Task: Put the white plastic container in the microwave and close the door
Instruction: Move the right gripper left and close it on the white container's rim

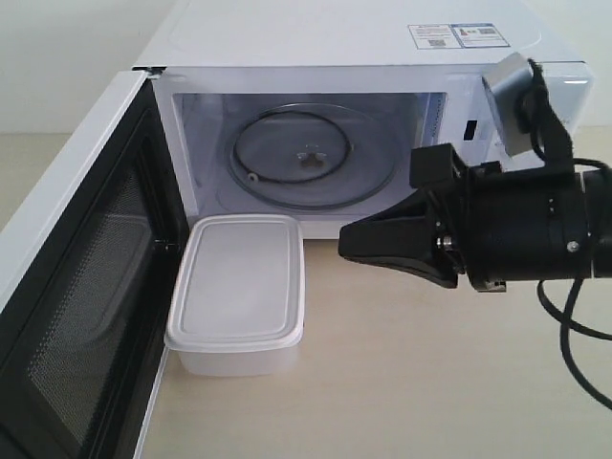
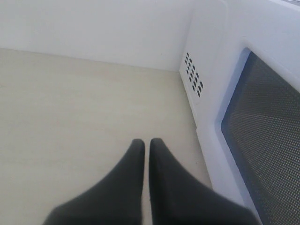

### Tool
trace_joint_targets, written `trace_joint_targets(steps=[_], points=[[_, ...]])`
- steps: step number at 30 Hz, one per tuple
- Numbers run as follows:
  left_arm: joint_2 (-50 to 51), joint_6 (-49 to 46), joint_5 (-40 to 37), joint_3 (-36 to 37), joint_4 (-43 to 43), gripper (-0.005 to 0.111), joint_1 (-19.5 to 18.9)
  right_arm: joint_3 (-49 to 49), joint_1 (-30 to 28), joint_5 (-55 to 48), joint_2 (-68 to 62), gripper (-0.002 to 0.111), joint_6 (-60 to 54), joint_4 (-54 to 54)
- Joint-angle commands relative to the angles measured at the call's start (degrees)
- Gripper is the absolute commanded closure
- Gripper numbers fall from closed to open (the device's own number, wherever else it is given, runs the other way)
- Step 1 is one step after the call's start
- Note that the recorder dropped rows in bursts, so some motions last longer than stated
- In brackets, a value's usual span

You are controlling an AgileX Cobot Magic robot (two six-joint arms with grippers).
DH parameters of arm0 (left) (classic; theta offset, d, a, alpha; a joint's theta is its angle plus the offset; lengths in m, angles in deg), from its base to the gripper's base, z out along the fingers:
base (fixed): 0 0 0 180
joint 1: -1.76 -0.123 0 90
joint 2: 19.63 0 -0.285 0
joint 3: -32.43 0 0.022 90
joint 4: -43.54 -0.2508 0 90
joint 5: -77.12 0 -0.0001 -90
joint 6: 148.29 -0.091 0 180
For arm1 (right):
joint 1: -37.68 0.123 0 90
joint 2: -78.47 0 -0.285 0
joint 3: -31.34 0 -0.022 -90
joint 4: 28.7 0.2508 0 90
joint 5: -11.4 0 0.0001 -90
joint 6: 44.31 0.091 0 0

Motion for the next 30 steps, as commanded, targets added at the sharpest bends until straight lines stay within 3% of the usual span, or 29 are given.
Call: trace_joint_targets(steps=[1, 7, 9, 12, 15, 30], points=[[-0.1, 0.5, 0.0, 0.2, -0.1, 0.102, 0.1, 1.2, -2.5, -5.5, -8.4, 0.108, -5.4, 1.2], [-0.1, 0.5, 0.0, 0.2, -0.1, 0.102, 0.1, 8.0, -3.1, -5.6, -17.4, 0.105, -6.9, 1.2], [-0.1, 0.5, 0.0, 0.2, -0.1, 0.102, 0.1, 10.6, -3.2, -4.3, -20.1, 0.094, -6.3, 0.5], [-0.1, 0.5, 0.0, 0.2, -0.1, 0.102, 0.1, 12.9, -3.4, -2.0, -23.8, 0.069, -5.3, -0.7], [-0.1, 0.5, 0.0, 0.2, -0.1, 0.102, 0.1, 14.5, -3.3, -3.6, -27.3, 0.055, -4.5, 0.1], [-0.1, 0.5, 0.0, 0.2, -0.1, 0.102, 0.1, 18.7, -2.1, -1.3, -36.2, 0.054, -4.9, 0.9]])
